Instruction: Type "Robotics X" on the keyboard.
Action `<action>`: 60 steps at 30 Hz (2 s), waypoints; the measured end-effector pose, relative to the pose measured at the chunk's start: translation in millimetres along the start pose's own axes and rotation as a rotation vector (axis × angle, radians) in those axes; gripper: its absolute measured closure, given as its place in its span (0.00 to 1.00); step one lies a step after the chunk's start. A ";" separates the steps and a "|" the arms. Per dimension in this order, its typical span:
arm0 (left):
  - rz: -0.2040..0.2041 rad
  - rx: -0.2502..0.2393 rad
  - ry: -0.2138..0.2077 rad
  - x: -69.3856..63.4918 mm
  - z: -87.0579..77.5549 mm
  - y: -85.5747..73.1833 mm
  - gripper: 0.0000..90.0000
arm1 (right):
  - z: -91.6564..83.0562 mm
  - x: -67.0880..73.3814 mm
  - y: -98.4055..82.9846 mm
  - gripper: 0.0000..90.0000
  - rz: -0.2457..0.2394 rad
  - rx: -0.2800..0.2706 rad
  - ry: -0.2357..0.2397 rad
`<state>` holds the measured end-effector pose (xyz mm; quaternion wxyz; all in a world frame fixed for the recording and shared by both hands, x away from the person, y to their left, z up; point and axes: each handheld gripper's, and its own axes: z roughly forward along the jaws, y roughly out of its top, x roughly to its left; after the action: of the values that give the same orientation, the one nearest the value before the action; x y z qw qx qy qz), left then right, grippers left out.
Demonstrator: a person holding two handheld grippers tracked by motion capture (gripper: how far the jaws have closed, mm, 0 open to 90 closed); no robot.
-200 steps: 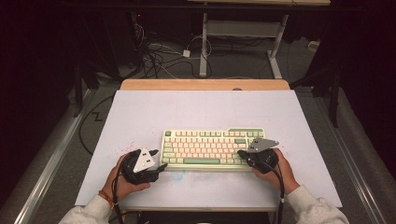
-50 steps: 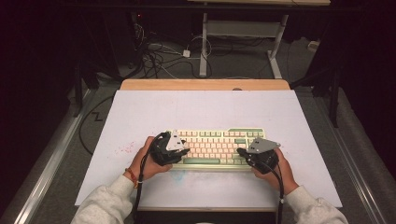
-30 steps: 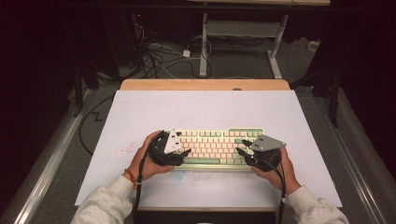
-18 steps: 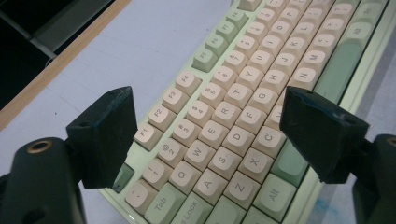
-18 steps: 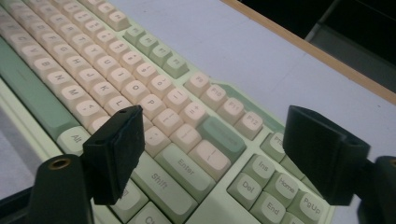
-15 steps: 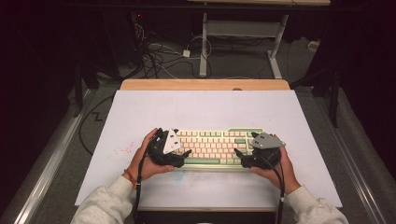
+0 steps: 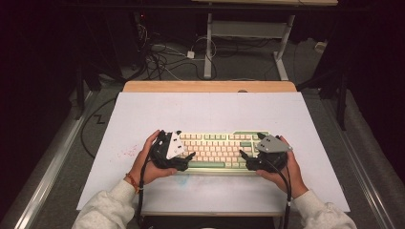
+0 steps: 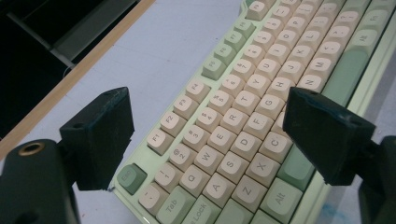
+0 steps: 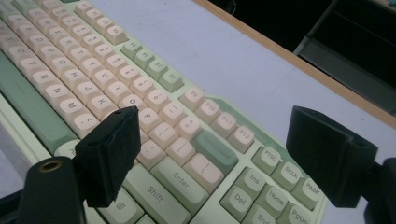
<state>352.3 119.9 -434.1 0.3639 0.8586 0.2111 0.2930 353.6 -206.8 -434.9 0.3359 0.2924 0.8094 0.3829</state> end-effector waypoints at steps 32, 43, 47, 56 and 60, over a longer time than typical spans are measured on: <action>0.050 0.049 0.080 -1.5 -31.2 -17.8 0.17 | -16.9 1.8 7.7 0.21 -0.069 -0.022 -0.056; 0.074 0.053 0.098 -4.5 -39.0 -26.2 0.17 | -24.0 3.1 2.2 0.21 -0.084 -0.020 -0.066; 0.071 0.038 0.098 -6.5 -42.7 -30.3 0.17 | -25.8 1.9 -1.0 0.21 -0.082 -0.013 -0.068; 0.082 0.049 0.118 -13.1 -45.8 -41.4 0.17 | -32.2 -1.0 -8.6 0.21 -0.074 -0.010 -0.065; 0.061 0.050 0.124 -13.0 -46.3 -50.0 0.17 | -34.8 -2.3 -12.8 0.21 -0.068 -0.008 -0.063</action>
<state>304.8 167.9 -450.0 0.3195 0.8536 0.2145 0.3511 325.5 -230.0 -427.8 0.3749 0.2754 0.8064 0.3650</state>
